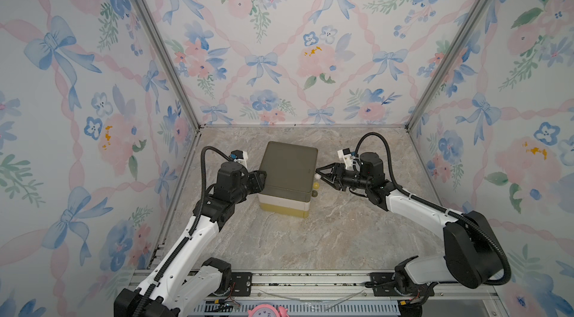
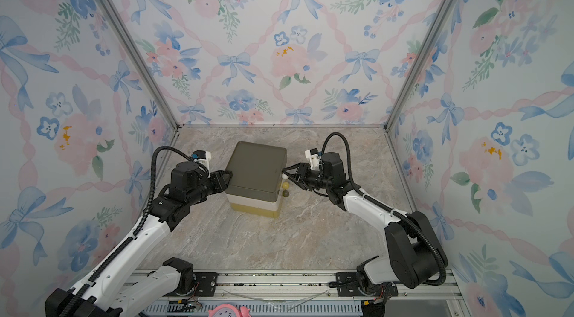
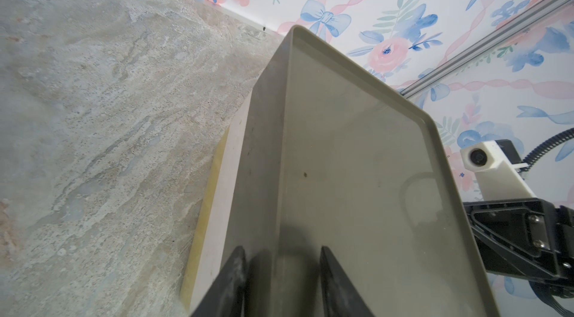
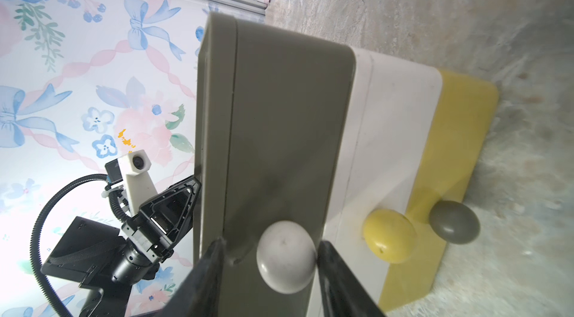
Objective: Take the mice out of the drawer
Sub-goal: Adjust the storage box at the center of the board, then open the drawer in the storage box.
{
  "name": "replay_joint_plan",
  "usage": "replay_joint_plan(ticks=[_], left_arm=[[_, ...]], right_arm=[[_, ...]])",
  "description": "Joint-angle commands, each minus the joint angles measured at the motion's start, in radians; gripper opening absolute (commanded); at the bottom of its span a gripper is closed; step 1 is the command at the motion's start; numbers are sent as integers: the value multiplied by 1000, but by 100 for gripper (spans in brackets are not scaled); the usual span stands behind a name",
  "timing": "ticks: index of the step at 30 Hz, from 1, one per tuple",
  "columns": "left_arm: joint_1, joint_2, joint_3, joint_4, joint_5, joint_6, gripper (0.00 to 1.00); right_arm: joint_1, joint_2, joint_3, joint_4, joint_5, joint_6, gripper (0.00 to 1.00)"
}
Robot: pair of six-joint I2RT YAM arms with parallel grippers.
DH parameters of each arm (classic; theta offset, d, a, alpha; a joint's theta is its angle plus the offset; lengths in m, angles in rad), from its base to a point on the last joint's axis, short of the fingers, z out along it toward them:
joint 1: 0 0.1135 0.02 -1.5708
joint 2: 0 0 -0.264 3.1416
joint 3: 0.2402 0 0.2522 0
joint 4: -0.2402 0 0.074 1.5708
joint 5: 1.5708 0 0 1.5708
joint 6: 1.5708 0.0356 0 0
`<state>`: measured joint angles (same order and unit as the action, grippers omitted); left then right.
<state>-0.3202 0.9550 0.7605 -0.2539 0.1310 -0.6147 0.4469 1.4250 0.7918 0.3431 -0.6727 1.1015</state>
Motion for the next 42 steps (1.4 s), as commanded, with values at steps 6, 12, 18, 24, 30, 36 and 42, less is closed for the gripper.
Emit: replay_joint_plan(ticks=[6,12,18,24,30,36,42], left_arm=[[-19,17,15,-55,16,-16,37],[-24,20,8,-54,0,-27,35],[-26,34,9,-55,3,-24,34],[-27,30,-4,-58,-61,-32,34],[-27,37,-9,-71,-105,-37,34],[-27,41,-13,-82,-136,-44,35],[-28,36,-16,-81,-139,-41,35]], right_arm=[[-8,11,-33,84,-58,42,44],[3,38,-17,87,-70,46,40],[-3,61,-9,90,-71,38,36],[-9,79,-18,131,-80,62,27],[-55,23,-76,133,-90,74,22],[-137,-76,-122,26,-114,31,21],[-274,-205,-167,-146,-190,-48,20]])
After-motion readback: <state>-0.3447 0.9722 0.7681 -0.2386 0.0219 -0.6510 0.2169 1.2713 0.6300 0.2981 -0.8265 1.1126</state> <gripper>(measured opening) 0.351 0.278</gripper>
